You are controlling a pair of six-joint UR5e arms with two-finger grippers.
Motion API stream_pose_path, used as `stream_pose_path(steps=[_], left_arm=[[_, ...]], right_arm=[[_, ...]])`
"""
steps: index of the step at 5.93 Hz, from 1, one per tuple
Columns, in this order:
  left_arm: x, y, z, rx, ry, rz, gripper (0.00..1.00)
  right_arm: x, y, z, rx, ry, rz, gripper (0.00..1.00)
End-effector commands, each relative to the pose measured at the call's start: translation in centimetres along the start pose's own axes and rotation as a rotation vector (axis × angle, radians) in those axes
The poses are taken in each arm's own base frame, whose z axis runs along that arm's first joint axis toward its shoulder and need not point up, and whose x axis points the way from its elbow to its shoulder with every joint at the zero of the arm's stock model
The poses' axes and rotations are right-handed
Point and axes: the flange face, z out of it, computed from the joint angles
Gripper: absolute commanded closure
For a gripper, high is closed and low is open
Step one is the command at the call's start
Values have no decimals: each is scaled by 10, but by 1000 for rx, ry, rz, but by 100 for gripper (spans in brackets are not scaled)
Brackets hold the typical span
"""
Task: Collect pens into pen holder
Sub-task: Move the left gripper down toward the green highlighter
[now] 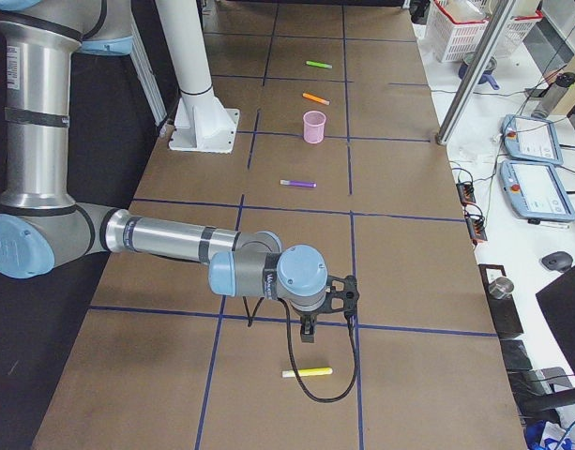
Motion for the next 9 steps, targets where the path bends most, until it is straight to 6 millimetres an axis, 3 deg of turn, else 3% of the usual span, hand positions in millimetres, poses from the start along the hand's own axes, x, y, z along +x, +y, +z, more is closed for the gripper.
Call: stream_pose_path(steps=[1, 4, 5, 6, 7, 8, 9], left_arm=[[1, 0, 0, 4, 1, 1, 0], [20, -15, -16, 118, -10, 125, 0], [53, -27, 0, 134, -20, 245, 0], [94, -39, 13, 128, -8, 274, 0], [183, -38, 28, 125, 14, 278, 0], [244, -34, 45, 93, 39, 250, 0], [277, -38, 55, 92, 48, 293, 0]], right_arm=[[0, 0, 0, 0, -1, -1, 0], [-3, -3, -2, 5, -4, -5, 0], [-5, -3, -3, 9, -6, -12, 0], [-6, -5, -5, 11, -6, -14, 0], [-9, -8, -4, 11, -5, -22, 0], [-9, -8, -2, 5, -2, -22, 0], [-11, -8, 2, -3, 2, -27, 0]])
